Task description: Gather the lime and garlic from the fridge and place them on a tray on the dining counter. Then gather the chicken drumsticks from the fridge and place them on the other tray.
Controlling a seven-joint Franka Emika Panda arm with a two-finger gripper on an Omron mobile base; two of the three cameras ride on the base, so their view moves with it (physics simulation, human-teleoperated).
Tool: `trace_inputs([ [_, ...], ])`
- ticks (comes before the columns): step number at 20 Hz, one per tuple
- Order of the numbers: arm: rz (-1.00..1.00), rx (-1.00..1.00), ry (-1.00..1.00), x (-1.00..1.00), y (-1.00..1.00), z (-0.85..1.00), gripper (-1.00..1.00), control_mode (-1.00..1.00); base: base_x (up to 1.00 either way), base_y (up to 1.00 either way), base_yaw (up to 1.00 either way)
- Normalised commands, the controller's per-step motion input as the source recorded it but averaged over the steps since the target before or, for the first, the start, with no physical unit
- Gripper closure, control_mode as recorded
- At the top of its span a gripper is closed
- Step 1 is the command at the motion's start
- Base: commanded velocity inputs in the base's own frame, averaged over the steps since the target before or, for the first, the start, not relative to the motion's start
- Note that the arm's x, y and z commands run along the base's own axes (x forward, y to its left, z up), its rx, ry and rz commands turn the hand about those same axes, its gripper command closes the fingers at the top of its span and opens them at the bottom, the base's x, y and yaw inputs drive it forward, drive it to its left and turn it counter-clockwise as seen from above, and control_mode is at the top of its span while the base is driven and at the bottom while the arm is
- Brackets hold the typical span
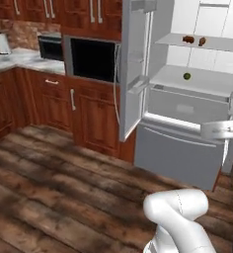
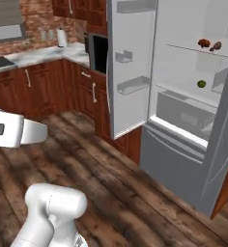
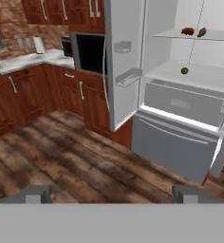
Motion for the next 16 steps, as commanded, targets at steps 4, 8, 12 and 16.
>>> trace_inputs([
  [4,0.00,0.00,0.00,0.00,0.00,0.00,-1.00,1.00,0.72,0.02,-0.66],
  [8,0.00,0.00,0.00,0.00,0.00,0.00,-1.00,1.00,0.71,0.14,-0.56],
  [12,0.00,0.00,0.00,0.00,0.00,0.00,-1.00,1.00,0.79,0.65,-0.45],
  [16,0.00,0.00,0.00,0.00,0.00,0.00,-1.00,1.00,0.30,0.99,-0.24],
])
